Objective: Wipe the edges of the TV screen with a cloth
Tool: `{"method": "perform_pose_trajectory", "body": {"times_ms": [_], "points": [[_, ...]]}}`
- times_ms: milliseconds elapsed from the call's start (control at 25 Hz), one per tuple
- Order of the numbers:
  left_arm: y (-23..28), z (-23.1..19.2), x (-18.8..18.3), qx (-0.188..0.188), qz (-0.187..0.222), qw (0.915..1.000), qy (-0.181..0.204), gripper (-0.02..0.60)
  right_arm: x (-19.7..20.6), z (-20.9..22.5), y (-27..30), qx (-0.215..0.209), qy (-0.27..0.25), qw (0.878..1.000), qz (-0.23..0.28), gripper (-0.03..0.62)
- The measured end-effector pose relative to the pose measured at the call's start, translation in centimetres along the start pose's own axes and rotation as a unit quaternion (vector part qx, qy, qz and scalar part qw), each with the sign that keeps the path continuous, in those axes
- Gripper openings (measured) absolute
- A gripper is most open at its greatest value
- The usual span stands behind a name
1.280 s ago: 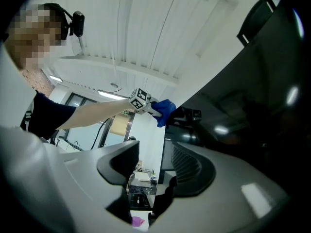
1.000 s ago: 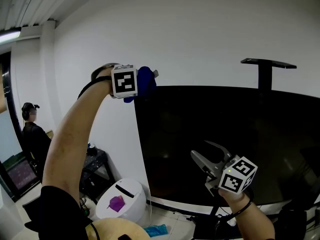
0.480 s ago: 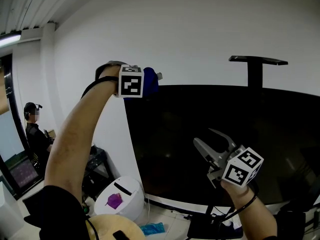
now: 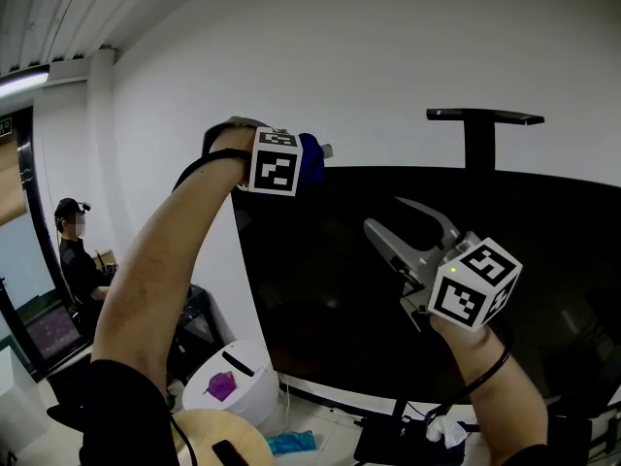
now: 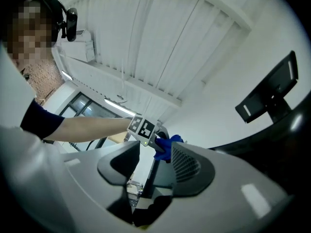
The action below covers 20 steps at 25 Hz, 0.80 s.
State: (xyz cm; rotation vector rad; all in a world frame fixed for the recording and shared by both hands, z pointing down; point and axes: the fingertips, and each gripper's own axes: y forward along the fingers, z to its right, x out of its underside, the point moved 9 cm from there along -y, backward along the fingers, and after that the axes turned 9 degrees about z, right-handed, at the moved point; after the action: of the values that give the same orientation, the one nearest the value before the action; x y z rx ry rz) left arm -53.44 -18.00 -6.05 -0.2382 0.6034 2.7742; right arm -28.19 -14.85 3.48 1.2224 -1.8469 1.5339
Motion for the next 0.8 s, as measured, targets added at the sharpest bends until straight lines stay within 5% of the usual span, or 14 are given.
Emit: {"method": "perform_pose_trajectory", "body": {"times_ms": [240, 800], "points": [[-0.5, -1.1, -7.4, 0.000, -0.002, 1.0000, -0.001, 0.114, -2.8, 2.4, -4.8, -0.010, -0.016, 1.000, -0.014, 0.192], [-1.6, -1.6, -12.9, -0.010, -0.016, 0.9980, 0.060, 0.114, -3.6, 1.6, -9.9, 0.030, -0.045, 0.998, -0.034, 0.179]]}}
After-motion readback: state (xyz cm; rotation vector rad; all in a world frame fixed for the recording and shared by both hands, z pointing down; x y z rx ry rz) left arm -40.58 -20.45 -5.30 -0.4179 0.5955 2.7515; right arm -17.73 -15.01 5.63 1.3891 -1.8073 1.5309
